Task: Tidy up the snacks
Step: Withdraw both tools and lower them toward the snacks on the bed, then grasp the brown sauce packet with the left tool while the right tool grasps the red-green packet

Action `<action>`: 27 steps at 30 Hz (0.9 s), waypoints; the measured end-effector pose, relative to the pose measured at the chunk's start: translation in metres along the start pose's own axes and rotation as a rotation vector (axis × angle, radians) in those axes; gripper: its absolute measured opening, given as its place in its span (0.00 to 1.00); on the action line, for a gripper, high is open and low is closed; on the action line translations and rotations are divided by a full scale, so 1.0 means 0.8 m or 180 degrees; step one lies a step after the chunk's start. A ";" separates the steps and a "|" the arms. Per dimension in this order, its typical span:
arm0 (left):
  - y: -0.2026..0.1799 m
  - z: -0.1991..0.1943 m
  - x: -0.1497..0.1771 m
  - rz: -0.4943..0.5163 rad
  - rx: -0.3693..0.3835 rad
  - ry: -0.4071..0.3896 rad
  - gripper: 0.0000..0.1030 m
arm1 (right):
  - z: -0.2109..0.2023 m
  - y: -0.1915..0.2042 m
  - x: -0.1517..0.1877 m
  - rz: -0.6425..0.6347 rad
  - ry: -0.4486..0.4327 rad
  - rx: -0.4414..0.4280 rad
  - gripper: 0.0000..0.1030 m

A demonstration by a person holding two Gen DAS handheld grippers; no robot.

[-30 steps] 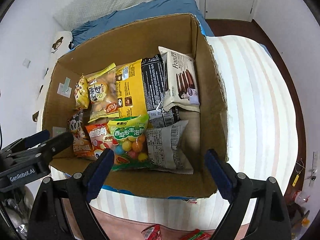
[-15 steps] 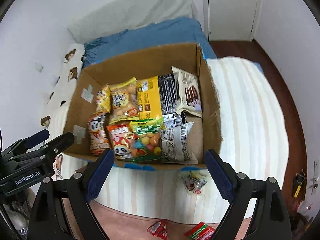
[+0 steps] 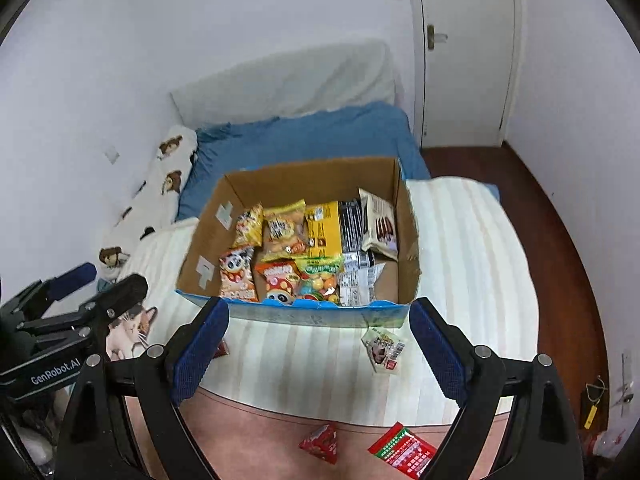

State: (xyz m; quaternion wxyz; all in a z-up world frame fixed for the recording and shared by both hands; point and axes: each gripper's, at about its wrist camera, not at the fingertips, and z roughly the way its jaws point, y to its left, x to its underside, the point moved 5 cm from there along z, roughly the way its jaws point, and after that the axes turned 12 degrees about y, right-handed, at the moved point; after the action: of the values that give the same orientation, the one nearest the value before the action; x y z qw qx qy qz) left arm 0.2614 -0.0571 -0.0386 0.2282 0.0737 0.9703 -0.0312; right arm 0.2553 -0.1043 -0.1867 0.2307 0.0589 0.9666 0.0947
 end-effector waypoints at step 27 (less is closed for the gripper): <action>-0.114 0.243 0.260 0.0420 0.0362 0.2006 0.88 | 0.249 -0.141 0.253 -0.0982 0.2339 0.0765 0.70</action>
State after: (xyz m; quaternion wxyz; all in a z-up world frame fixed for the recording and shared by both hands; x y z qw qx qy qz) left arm 0.1483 -0.1389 -0.3033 -0.0863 0.1550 0.9831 -0.0461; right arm 0.1589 -0.1517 -0.4729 -0.1266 -0.0978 0.9863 -0.0397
